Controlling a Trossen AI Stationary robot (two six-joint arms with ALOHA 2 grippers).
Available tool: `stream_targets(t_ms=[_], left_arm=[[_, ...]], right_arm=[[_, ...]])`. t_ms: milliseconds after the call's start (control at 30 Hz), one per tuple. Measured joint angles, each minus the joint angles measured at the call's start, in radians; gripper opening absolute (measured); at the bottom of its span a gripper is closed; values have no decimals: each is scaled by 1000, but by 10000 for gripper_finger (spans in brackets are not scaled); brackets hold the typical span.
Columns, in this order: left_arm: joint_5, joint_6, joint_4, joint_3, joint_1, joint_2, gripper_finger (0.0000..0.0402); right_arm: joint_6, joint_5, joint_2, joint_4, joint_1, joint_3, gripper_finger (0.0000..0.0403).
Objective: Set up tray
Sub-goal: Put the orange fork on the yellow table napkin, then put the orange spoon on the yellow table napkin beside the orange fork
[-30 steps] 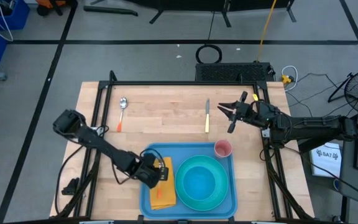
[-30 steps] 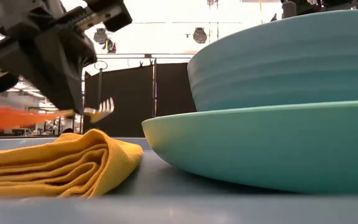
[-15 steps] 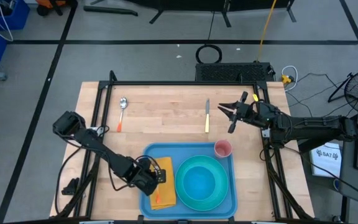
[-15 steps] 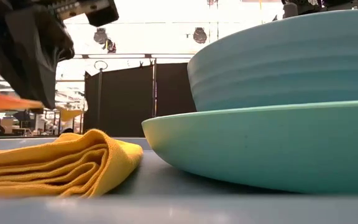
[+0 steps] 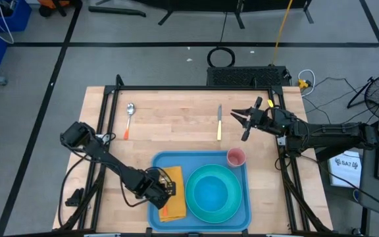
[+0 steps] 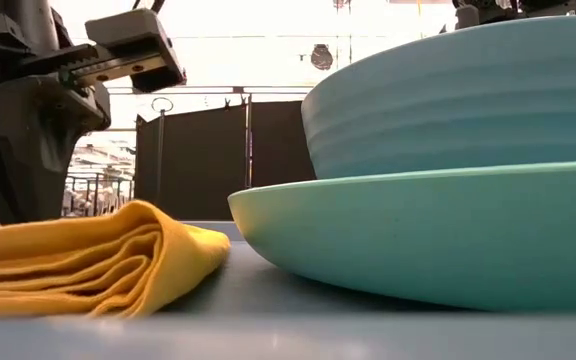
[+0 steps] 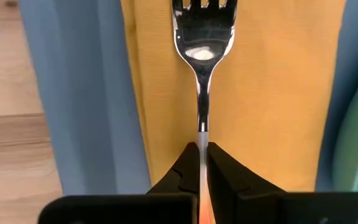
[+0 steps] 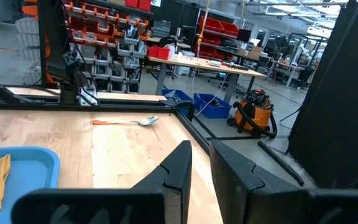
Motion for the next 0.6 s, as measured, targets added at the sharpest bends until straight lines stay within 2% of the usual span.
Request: stream_targets(t_ms=[167, 333, 600], left_arm=[[17, 43, 16, 0, 13, 6, 18], [15, 117, 66, 0, 35, -4, 73], [33, 157, 46, 0, 38, -3, 155]], right_arm=[[1, 0, 0, -2, 0, 0, 50], [1, 0, 0, -2, 0, 0, 50], [1, 0, 0, -7, 0, 0, 50]])
